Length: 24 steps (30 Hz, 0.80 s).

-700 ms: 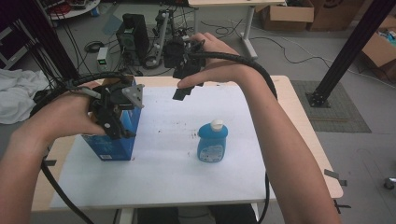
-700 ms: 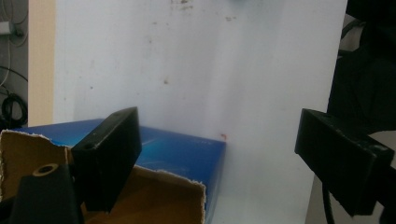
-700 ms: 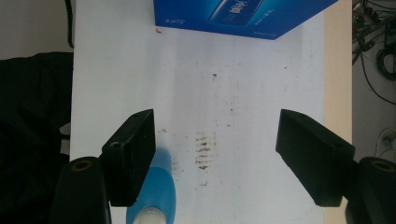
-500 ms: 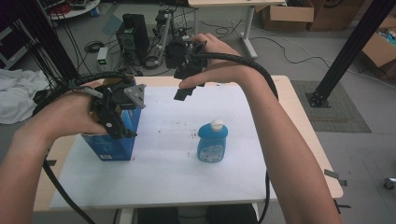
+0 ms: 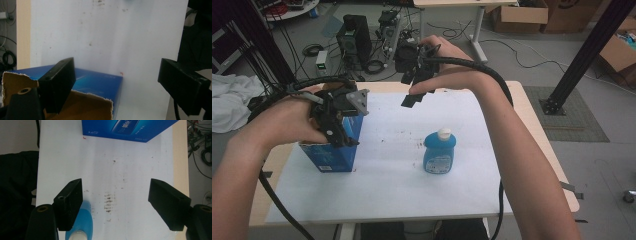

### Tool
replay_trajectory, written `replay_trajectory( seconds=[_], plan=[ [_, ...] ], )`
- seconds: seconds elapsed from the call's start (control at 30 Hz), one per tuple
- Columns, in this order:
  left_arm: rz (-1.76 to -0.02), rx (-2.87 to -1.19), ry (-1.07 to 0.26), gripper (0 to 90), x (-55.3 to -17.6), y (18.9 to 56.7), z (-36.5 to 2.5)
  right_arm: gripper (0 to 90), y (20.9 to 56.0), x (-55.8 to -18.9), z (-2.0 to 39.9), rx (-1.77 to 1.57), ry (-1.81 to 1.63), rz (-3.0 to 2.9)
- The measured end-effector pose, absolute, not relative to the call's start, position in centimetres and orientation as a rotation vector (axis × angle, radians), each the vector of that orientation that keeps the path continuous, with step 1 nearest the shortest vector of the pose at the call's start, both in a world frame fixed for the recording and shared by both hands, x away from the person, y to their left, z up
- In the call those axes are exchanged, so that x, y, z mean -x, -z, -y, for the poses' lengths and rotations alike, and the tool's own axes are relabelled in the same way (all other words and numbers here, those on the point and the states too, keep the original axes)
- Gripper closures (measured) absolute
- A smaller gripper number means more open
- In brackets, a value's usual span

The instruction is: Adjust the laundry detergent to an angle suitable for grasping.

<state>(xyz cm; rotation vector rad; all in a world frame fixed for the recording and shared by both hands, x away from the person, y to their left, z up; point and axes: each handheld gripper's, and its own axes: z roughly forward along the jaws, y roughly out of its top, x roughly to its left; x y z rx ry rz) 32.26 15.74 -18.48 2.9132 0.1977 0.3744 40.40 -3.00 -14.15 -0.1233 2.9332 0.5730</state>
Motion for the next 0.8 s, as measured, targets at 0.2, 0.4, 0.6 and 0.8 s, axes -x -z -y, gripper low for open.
replay_trajectory(
  seconds=[0.2,0.4,0.6,0.8],
  plan=[
    [-0.201,-2.914,-0.376,15.3,-32.20,18.56,-15.57,27.7,14.21,-40.35,3.22,0.118,-0.578,-2.932],
    [-0.197,-2.919,-0.378,15.4,-32.11,18.54,-15.53,27.8,14.17,-40.22,3.24,0.125,-0.580,-2.931],
    [-0.192,-2.916,-0.384,15.4,-32.11,18.38,-15.60,27.8,14.05,-40.20,3.45,0.121,-0.592,-2.927],
    [-0.196,-2.917,-0.380,15.4,-32.18,18.59,-15.54,27.7,14.05,-40.18,3.59,0.122,-0.596,-2.927]
  ],
)
